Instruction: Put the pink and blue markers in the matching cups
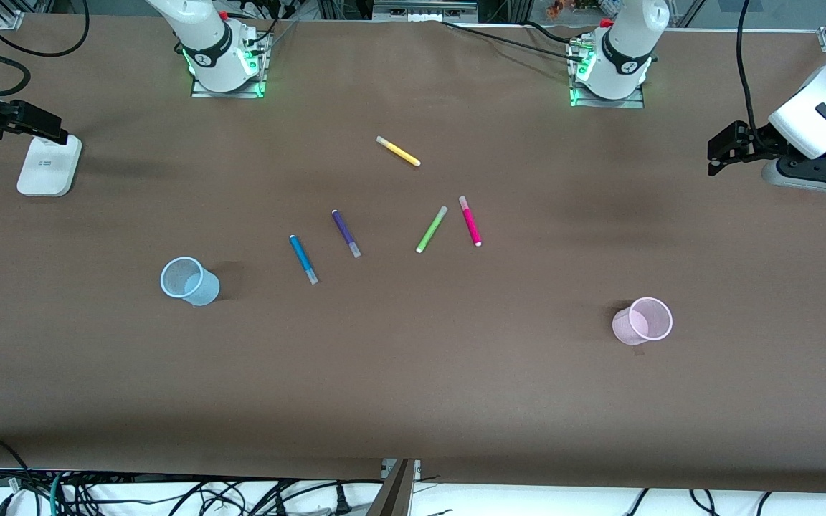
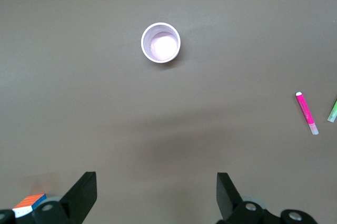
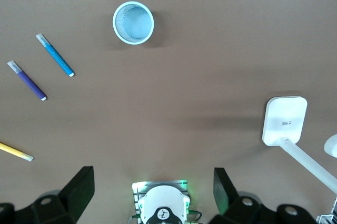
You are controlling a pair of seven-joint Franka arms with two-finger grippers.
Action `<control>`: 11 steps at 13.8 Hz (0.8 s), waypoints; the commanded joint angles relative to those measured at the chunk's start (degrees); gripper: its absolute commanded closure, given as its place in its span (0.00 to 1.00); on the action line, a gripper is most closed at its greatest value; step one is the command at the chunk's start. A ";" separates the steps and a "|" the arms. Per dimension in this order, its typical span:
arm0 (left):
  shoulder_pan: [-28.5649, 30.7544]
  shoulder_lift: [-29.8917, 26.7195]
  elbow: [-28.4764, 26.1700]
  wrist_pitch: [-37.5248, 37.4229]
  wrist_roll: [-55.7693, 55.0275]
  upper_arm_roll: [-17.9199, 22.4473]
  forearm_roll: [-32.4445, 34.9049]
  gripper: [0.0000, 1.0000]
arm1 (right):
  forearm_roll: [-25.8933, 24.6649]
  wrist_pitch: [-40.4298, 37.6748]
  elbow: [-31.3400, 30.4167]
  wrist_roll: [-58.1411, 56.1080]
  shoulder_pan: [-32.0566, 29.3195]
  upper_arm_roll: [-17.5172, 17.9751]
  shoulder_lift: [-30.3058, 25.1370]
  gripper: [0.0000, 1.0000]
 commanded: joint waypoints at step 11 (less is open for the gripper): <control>-0.61 0.99 2.08 -1.33 1.30 0.62 -0.52 0.00 | 0.44 -0.14 0.66 -0.65 1.04 0.80 1.79 0.00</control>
